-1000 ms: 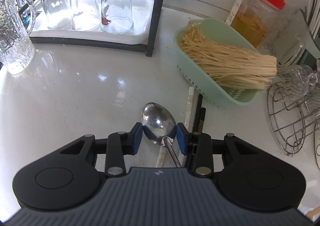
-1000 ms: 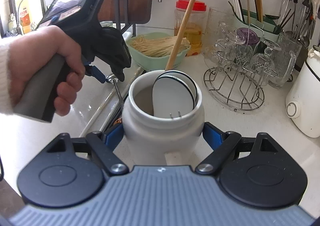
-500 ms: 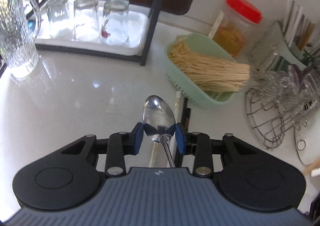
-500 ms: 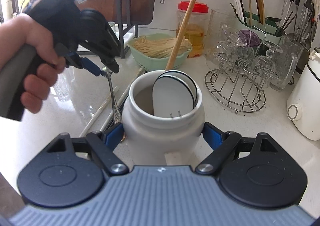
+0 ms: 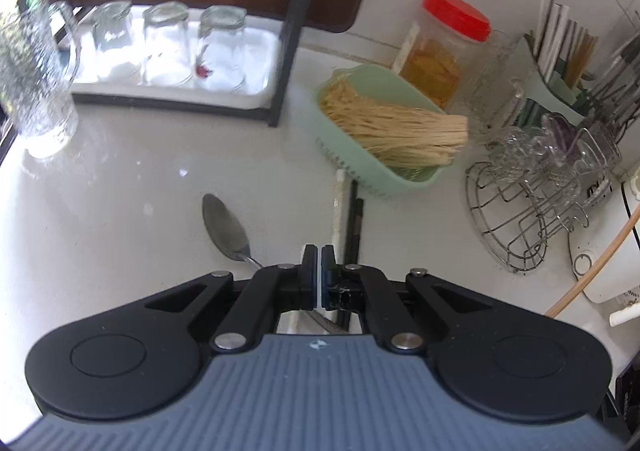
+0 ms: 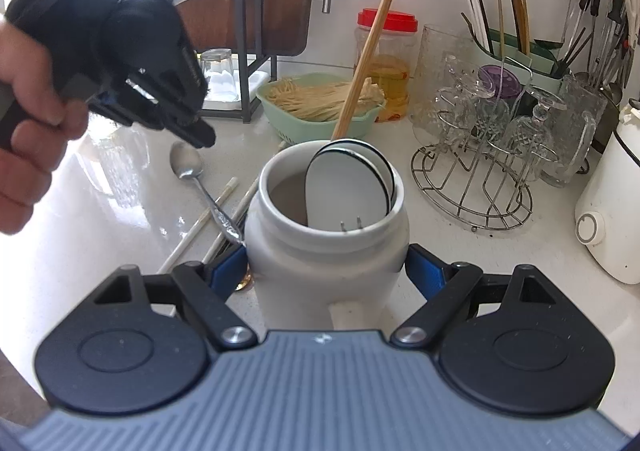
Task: Organize utensils
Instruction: 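Lift the metal spoon with the left gripper toward the jar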
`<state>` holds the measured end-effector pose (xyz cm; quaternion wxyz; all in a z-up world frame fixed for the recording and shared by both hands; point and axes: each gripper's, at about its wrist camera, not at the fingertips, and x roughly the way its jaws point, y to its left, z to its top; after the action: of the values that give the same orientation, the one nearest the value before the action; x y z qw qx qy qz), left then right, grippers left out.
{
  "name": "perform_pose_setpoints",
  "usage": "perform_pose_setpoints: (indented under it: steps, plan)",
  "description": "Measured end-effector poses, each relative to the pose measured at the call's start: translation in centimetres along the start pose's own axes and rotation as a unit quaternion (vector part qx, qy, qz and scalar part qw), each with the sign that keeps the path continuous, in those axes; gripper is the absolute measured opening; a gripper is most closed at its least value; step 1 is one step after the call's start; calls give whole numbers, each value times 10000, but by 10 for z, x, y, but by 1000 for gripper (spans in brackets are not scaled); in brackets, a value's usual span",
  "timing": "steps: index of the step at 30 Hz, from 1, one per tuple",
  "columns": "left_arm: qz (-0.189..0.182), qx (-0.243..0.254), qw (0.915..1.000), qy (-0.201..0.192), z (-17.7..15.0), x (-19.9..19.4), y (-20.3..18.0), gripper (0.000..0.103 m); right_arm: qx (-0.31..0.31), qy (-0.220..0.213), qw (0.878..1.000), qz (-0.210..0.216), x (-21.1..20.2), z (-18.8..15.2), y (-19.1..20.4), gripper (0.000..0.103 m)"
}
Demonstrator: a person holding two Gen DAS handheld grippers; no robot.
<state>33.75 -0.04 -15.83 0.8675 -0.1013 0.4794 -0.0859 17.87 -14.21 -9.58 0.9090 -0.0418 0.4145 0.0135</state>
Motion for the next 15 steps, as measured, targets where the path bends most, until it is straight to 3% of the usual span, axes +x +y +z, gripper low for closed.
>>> perform_pose_setpoints:
  steps: [6, 9, 11, 15]
  plan:
    - [177, -343, 9992, 101, 0, 8, 37, 3, -23, 14, 10000, 15, 1, 1, 0, 88]
    - [299, -550, 9979, 164, 2, 12, 58, 15, -40, 21, 10000, 28, 1, 1, 0, 88]
    - [391, -664, 9970, 104, 3, 12, 73, 32, -51, 31, 10000, 42, 2, 1, -1, 88]
    - [413, -791, 9960, 31, 4, 11, 100, 34, -58, 66, 10000, 42, 2, 2, -2, 88]
